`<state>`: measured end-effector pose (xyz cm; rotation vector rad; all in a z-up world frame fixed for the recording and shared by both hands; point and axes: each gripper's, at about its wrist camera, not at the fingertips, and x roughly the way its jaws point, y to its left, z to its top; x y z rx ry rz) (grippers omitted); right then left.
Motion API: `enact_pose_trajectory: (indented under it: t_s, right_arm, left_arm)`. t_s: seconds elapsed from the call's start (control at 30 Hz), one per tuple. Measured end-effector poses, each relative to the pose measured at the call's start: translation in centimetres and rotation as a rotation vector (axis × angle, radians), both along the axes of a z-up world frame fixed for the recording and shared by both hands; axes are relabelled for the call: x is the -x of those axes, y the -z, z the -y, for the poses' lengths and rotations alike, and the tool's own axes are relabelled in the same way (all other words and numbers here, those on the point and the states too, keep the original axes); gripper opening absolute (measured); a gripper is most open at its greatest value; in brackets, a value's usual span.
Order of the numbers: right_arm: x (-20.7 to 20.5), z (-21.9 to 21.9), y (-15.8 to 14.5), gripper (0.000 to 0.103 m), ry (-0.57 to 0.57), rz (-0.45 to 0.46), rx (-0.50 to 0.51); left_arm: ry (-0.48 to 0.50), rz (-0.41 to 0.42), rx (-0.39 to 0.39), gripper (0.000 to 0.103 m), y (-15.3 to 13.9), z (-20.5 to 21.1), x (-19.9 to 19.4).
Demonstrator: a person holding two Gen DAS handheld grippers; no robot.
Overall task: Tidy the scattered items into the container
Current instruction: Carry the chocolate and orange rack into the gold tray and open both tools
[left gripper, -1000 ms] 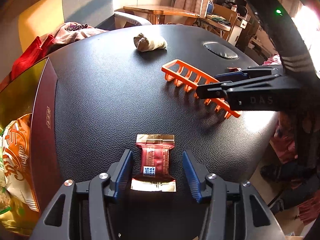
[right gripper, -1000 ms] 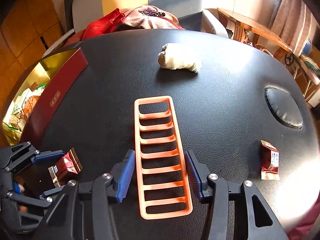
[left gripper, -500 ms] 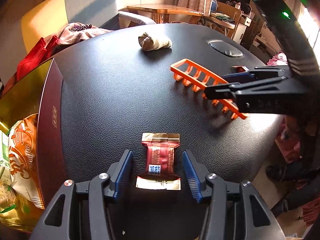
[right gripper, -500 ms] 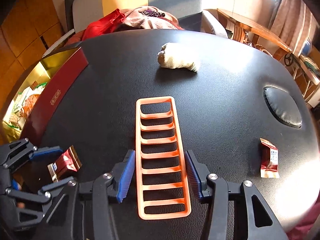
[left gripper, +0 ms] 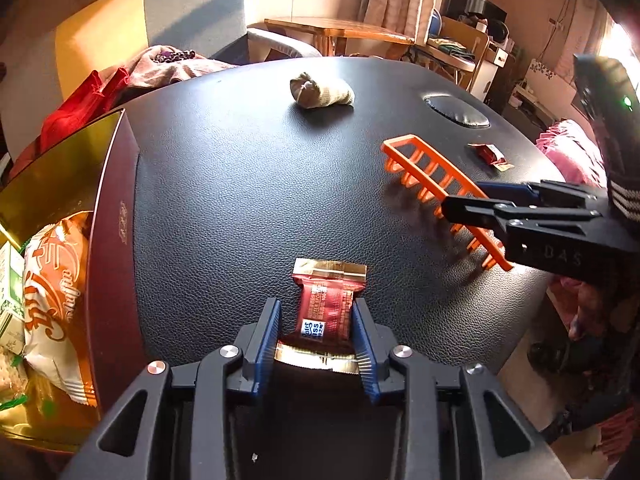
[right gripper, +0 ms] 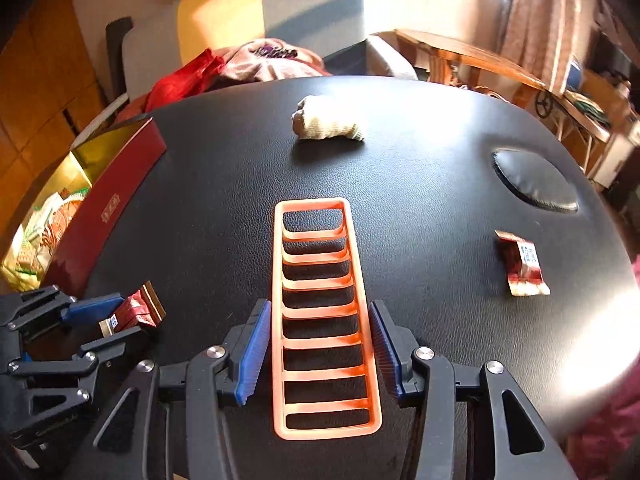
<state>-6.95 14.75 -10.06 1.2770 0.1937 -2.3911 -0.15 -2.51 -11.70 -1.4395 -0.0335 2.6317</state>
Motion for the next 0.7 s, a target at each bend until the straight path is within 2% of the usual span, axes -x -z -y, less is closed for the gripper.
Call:
enact_pose_trajectory:
  t_s: [0.3, 0.4, 0.5, 0.7]
  right_arm:
    - [-0.8, -1.0, -0.5, 0.05, 0.079, 0.001, 0.099]
    - [-1.1, -0.6, -1.3, 0.05, 0.075, 0.005, 0.158]
    - [-1.5, 1.6, -2.5, 0.05, 0.023, -0.01, 0.189]
    - [-2.4, 8.3, -5.4, 0.05, -0.132, -0.041, 0.238]
  left_arm:
    - [-0.012, -0.042, -0.003, 0.035, -1.1, 0.2, -0.6]
    - [-0.044, -0.08, 0.0, 0.035, -2.7, 1.1, -1.3]
    - [-0.077, -0.118, 0.002, 0.035, -4.4, 1.9, -2.0]
    - [-0.226, -0.18, 0.018, 0.035, -7.1, 7.1, -3.4]
